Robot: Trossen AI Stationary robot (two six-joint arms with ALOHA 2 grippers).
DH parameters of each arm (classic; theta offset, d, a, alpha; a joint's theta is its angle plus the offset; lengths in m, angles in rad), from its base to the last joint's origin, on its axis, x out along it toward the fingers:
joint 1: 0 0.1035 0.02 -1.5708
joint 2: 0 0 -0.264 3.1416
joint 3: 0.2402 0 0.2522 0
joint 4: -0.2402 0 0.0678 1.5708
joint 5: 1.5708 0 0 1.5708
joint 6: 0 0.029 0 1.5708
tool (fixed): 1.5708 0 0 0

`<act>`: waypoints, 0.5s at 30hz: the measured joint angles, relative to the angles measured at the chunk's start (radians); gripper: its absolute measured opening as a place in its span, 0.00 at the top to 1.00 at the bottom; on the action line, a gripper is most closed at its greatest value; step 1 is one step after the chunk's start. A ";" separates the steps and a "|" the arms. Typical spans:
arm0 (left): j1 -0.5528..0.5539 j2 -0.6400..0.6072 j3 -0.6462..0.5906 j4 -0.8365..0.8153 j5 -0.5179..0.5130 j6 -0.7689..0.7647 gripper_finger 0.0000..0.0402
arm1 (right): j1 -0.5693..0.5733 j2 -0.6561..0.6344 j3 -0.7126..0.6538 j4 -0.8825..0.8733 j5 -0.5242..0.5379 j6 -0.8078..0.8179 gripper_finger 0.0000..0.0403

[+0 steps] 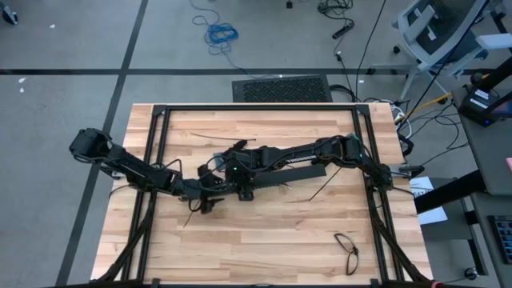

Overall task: Ziptie cables
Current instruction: Close the cable duct

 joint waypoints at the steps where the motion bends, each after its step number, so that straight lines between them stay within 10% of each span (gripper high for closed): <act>1: 0.000 0.000 0.000 0.000 -0.008 0.002 0.07 | 0.000 0.000 0.000 0.000 0.000 0.000 0.38; 15: 0.055 -0.004 0.000 -0.004 -0.052 0.054 0.07 | -0.001 0.000 0.000 0.000 0.006 -0.007 0.38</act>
